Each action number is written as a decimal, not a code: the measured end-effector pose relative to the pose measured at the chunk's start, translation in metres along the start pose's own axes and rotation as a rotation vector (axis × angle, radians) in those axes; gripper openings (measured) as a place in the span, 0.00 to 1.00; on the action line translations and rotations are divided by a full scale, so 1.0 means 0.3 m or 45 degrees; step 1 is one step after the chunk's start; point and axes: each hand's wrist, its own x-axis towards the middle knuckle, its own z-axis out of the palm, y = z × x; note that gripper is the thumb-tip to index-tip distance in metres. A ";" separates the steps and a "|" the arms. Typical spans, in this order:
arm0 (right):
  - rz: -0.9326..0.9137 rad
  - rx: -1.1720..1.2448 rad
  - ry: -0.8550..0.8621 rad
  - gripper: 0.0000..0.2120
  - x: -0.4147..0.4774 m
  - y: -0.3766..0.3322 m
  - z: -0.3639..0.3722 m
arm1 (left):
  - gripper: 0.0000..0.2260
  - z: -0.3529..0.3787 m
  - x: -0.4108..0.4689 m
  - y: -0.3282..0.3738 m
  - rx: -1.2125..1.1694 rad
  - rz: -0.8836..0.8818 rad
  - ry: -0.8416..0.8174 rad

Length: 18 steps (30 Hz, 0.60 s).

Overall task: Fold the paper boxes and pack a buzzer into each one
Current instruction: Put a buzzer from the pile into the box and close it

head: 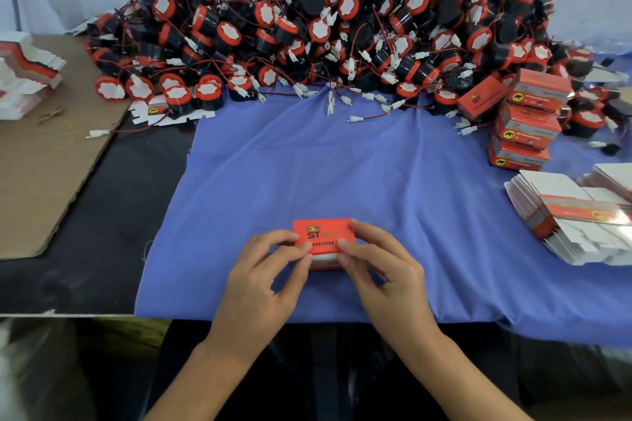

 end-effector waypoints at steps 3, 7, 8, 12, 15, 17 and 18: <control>-0.105 -0.198 -0.089 0.07 -0.014 -0.004 -0.011 | 0.13 0.000 -0.007 0.016 0.085 0.005 -0.050; -0.187 -0.388 -0.177 0.16 -0.031 -0.005 -0.024 | 0.10 0.010 -0.024 0.043 0.270 0.056 -0.094; -0.198 -0.397 -0.192 0.18 -0.030 -0.004 -0.027 | 0.10 0.012 -0.022 0.048 0.291 0.063 -0.095; -0.079 -0.327 -0.192 0.19 -0.029 -0.018 -0.018 | 0.05 0.011 -0.020 0.073 0.075 -0.179 -0.087; -0.001 -0.296 -0.160 0.21 -0.043 -0.045 -0.003 | 0.03 0.015 -0.016 0.108 -0.112 -0.426 0.018; 0.085 -0.222 -0.144 0.23 -0.051 -0.059 -0.002 | 0.05 0.027 -0.004 0.124 -0.322 -0.632 0.105; 0.134 -0.181 -0.131 0.24 -0.053 -0.064 -0.003 | 0.09 0.036 0.007 0.126 -0.447 -0.754 0.136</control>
